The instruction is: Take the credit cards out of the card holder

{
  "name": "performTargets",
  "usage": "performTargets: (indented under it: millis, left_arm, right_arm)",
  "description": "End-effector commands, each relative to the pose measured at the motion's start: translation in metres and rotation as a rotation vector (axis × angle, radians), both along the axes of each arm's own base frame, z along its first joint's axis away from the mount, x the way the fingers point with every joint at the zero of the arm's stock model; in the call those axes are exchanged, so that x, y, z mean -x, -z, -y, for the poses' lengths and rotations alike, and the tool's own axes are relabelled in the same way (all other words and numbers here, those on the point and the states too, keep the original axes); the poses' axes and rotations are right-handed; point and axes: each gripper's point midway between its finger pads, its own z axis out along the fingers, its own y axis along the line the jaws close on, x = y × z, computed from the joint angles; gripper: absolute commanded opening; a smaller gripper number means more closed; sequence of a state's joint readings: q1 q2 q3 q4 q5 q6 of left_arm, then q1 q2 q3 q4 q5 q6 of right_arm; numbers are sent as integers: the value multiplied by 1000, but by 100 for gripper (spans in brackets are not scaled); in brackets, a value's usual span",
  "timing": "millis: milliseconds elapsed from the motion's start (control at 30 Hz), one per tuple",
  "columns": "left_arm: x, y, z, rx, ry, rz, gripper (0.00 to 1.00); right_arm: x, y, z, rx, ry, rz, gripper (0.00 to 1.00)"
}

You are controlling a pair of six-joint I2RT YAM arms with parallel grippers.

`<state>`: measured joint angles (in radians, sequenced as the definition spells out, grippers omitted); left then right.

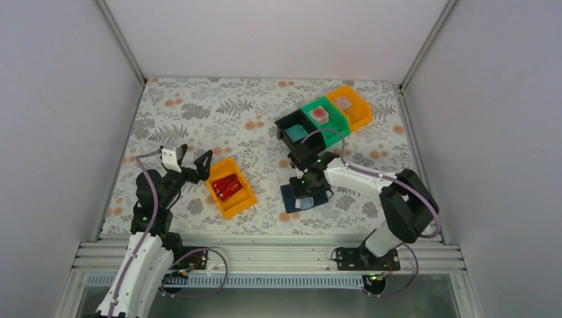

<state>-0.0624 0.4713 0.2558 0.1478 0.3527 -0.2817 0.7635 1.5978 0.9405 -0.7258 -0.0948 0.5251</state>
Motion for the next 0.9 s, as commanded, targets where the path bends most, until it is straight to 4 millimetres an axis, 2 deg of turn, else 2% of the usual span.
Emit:
performTargets:
  millis: [0, 67, 167, 233, 300, 400, 500, 633, 733, 800, 867]
  left_arm:
    - [1, 0, 2, 19, 15, 12, 100]
    - [1, -1, 2, 19, 15, 14, 100]
    - [1, -1, 2, 20, 16, 14, 100]
    - [1, -2, 2, 19, 15, 17, 100]
    - [2, -2, 2, 18, 15, 19, 100]
    - [2, -4, 1, 15, 10, 28, 100]
    - [3, -6, -1, 9, -2, 44, 100]
    - [2, -7, -4, 5, -17, 50, 100]
    - [1, -9, -8, -3, -42, 64, 100]
    - [0, -11, -17, -13, -92, 67, 100]
    - [-3, -11, -32, -17, -177, 63, 100]
  right_arm:
    - [-17, -32, -13, -185, 35, 56, 4]
    - [-26, -37, -5, -209, 98, 70, 4]
    - [-35, -33, 11, -165, 176, 87, 4]
    - [-38, -30, 13, -151, 195, 85, 5]
    - [-39, -30, 7, -177, 180, 74, 20]
    - [-43, -44, -7, -252, 150, 91, 63]
    - [-55, -82, -13, -331, 130, 201, 97]
    - [-92, -156, 0, -398, 153, 448, 99]
    - [-127, -216, 38, -393, 252, 724, 99]
    - [-143, -250, 75, -367, 349, 904, 99]
    - [-151, -278, 118, -336, 465, 1073, 99]
